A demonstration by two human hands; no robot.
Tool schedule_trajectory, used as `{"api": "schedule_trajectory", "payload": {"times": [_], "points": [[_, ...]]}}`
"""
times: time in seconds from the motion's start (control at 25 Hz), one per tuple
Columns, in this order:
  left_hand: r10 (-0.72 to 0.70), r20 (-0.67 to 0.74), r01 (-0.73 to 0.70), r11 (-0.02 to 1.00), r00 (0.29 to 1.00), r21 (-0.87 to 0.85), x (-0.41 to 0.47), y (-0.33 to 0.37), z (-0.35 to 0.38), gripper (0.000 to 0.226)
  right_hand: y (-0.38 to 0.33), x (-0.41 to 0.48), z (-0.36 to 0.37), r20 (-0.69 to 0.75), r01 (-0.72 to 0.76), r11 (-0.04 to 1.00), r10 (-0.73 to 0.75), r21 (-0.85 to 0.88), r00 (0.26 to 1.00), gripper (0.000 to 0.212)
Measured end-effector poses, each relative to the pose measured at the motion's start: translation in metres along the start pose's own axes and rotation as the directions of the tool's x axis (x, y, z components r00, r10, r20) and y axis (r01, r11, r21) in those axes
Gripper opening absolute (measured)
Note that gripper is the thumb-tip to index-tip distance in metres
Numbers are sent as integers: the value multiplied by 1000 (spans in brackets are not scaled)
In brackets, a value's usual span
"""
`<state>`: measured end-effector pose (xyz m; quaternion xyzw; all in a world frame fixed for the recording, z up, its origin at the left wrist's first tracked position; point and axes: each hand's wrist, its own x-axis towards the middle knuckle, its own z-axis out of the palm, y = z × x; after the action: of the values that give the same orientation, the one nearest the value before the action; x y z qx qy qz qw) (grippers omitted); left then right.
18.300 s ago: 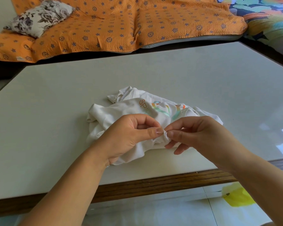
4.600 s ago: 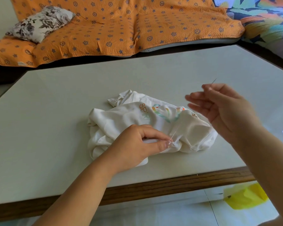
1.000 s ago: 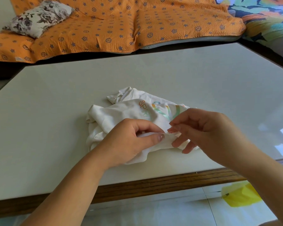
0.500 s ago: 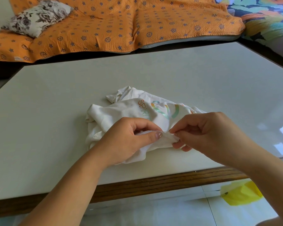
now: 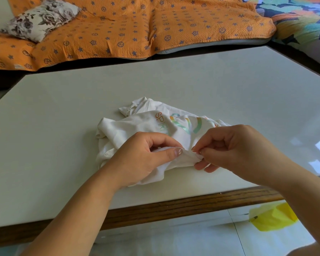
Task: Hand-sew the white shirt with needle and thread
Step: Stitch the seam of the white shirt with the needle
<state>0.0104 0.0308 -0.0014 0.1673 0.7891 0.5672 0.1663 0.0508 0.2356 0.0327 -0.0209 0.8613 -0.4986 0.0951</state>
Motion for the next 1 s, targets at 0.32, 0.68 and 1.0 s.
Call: {"api": "schedule_trajectory", "payload": {"times": [0.32, 0.68, 1.0], "points": [[-14, 3, 14, 1000, 1000, -16, 1, -2, 0, 17, 1, 1, 0, 30, -14, 999, 13, 32, 999, 19], [-42, 40, 45, 995, 998, -86, 1, -2, 0, 16, 7, 6, 1, 134, -32, 987, 10, 159, 991, 16], [-107, 15, 106, 939, 994, -327, 5, -5, 6, 20, 11, 14, 12, 37, 16, 960, -27, 279, 999, 10]]}}
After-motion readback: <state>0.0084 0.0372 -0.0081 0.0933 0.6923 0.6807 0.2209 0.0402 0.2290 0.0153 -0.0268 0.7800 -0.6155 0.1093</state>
